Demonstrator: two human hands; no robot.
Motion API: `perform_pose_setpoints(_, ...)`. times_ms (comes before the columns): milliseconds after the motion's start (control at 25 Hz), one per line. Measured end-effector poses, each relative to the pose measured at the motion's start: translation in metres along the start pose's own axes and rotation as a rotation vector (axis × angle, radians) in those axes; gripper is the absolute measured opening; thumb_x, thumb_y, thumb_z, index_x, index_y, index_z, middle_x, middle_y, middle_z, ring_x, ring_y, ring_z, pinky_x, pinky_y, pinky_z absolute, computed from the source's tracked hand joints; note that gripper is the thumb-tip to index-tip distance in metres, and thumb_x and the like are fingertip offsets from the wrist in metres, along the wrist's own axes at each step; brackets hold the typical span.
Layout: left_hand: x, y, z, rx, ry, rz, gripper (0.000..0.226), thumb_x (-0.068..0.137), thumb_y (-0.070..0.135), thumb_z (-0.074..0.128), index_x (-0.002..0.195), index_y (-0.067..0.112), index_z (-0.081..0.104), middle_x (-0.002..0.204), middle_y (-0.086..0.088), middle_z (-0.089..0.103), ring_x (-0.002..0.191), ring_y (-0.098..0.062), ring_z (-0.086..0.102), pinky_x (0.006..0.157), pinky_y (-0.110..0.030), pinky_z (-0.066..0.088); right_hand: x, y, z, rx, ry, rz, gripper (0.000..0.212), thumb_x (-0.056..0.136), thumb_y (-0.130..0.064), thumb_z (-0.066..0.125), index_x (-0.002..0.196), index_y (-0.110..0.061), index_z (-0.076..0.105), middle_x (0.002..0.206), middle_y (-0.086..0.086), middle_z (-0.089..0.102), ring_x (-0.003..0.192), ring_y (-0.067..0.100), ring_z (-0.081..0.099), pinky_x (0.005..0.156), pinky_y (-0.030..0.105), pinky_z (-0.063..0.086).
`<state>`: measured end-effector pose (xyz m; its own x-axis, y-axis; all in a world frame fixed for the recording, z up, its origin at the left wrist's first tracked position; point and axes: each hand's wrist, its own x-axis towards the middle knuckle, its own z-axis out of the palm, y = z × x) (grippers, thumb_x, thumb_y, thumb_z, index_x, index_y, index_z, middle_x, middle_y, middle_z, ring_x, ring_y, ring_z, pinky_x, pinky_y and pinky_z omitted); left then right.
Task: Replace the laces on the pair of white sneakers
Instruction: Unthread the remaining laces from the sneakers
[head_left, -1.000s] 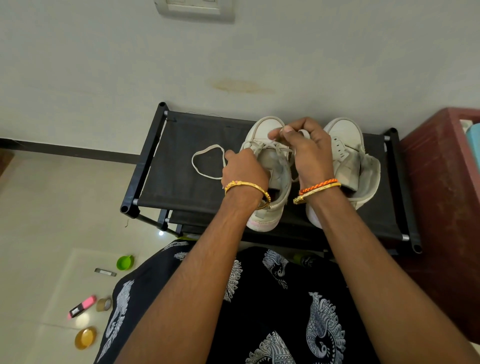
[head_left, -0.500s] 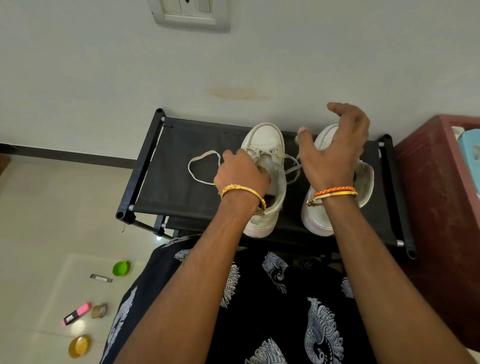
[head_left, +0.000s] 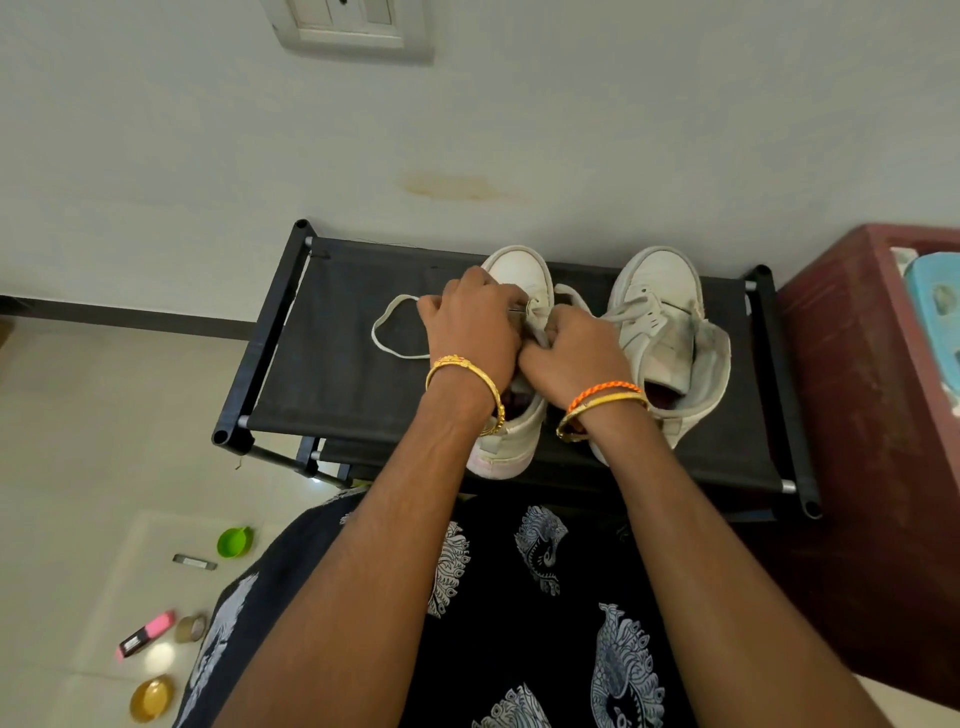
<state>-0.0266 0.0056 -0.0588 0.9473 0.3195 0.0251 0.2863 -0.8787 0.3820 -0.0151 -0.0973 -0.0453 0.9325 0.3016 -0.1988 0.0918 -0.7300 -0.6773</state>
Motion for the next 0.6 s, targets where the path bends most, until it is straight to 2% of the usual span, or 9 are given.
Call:
perform_pose_setpoints(120,0.002,-0.001,0.000,-0.027,0.023,-0.050,0.024,0.092,0.019,0.054,0.110,0.028,0.066,0.116,-0.002,0.054,0.105,-0.020,0.051,0.091,-0.037,0.022,0.001,-0.003,-0.002,0.076,-0.058,0.049,0.031,0.082,-0.013,0.056,0.057,-0.016,0.038,0.055,-0.002,0.038,0.051,0.010,0.036,0.040,0.013,0.028)
perform_pose_setpoints(280,0.000,0.001,0.004,0.035,0.048,-0.035,0.020,0.095,0.021,0.048,0.106,0.024,0.065,0.113,-0.003,0.053,0.099,-0.023,0.053,0.088,-0.038,0.023,0.004,0.001,0.000,0.159,-0.067,0.120,0.030,0.081,-0.014,0.055,0.057,-0.015,0.038,0.056,0.002,0.038,0.055,0.020,0.045,0.049,0.026,0.035)
perform_pose_setpoints(360,0.001,0.000,0.004,-0.001,0.053,-0.050,0.018,0.095,0.020,0.048,0.105,0.019,0.063,0.112,-0.004,0.054,0.097,-0.024,0.055,0.090,-0.038,0.027,0.003,0.002,0.001,0.169,-0.043,0.146,0.030,0.081,-0.015,0.055,0.056,-0.014,0.038,0.055,0.002,0.039,0.055,0.022,0.046,0.048,0.025,0.035)
perform_pose_setpoints(480,0.003,-0.006,0.003,-0.240,0.096,-0.133,0.014,0.093,0.017,0.049,0.099,0.013,0.061,0.106,-0.005,0.058,0.095,-0.023,0.056,0.087,-0.037,0.042,0.002,-0.001,0.002,0.157,0.001,0.156,0.031,0.080,-0.014,0.056,0.055,-0.014,0.037,0.053,0.000,0.037,0.052,0.018,0.043,0.045,0.020,0.034)
perform_pose_setpoints(600,0.010,-0.013,0.003,-0.612,0.067,-0.380,0.012,0.093,0.020,0.051,0.089,0.011,0.059,0.091,0.000,0.061,0.087,-0.018,0.055,0.074,-0.028,0.044,0.001,-0.001,0.003,0.156,0.038,0.163,0.034,0.082,-0.014,0.057,0.054,-0.014,0.037,0.052,-0.001,0.036,0.048,0.012,0.036,0.034,0.009,0.027)
